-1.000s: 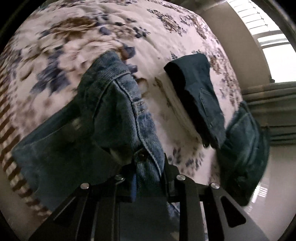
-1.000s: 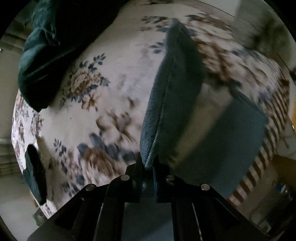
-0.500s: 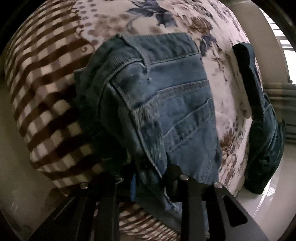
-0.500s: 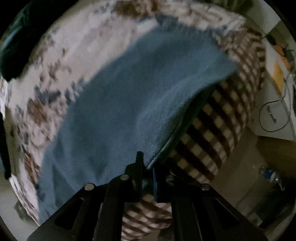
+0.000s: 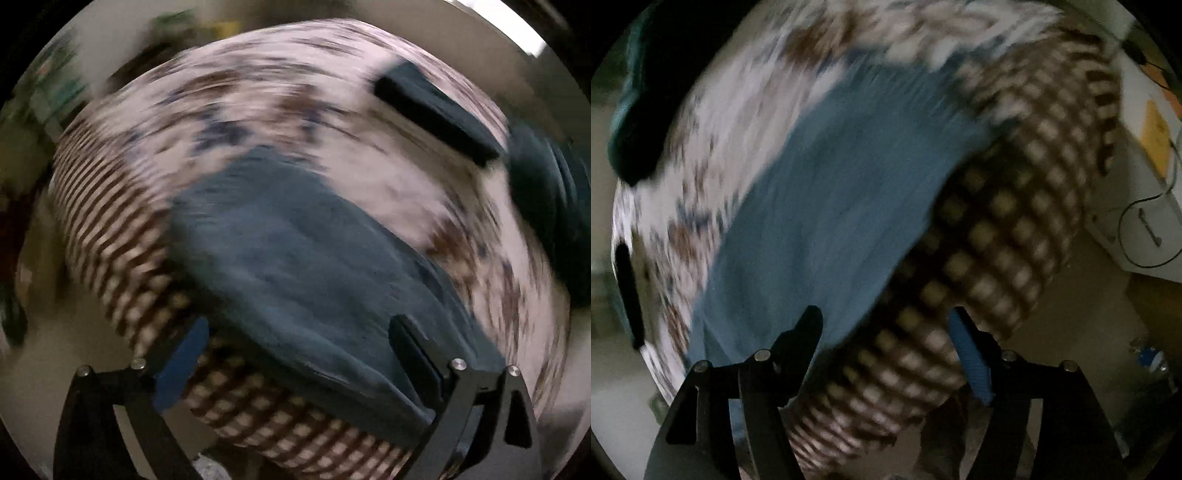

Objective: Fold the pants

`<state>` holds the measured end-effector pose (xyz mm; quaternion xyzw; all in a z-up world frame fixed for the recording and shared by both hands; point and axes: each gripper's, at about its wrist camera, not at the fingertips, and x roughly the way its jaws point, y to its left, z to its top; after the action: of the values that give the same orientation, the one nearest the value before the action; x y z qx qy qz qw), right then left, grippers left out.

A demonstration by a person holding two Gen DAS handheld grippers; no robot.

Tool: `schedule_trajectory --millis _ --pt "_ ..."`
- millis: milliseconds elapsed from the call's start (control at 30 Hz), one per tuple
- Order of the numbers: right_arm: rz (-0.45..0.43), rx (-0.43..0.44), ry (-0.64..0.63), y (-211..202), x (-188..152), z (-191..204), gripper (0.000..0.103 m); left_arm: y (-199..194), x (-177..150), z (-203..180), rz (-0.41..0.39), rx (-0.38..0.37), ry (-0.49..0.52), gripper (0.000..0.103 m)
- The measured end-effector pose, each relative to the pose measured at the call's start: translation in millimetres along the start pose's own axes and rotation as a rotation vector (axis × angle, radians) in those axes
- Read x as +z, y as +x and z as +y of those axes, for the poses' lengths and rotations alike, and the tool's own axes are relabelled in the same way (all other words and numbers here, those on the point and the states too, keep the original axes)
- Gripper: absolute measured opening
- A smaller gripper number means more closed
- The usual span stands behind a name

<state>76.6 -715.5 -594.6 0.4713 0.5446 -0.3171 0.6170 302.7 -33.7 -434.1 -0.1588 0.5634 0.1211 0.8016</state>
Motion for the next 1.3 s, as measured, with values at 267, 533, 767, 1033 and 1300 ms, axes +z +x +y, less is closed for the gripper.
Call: schedule_trajectory --millis 267,533,767,1033,1300 --pt "-0.02 0.066 0.168 10 96 -36 0.073 67 -58 -165 0.161 -0.066 0.333 0.1" --pt "-0.084 0.137 0.197 9 114 -45 0.006 97 -108 -255 0.237 -0.05 0.498 0.1" --pt "-0.242 0.215 0.024 -39 111 -22 0.006 98 -122 -262 0.224 -0.026 0.531 0.1" --pt "-0.123 0.013 -0.075 35 127 -42 0.012 135 -130 -240 0.269 0.044 0.517 0.1" --pt "-0.116 0.15 0.031 31 124 -54 0.025 159 -131 -231 0.254 0.017 0.498 0.103"
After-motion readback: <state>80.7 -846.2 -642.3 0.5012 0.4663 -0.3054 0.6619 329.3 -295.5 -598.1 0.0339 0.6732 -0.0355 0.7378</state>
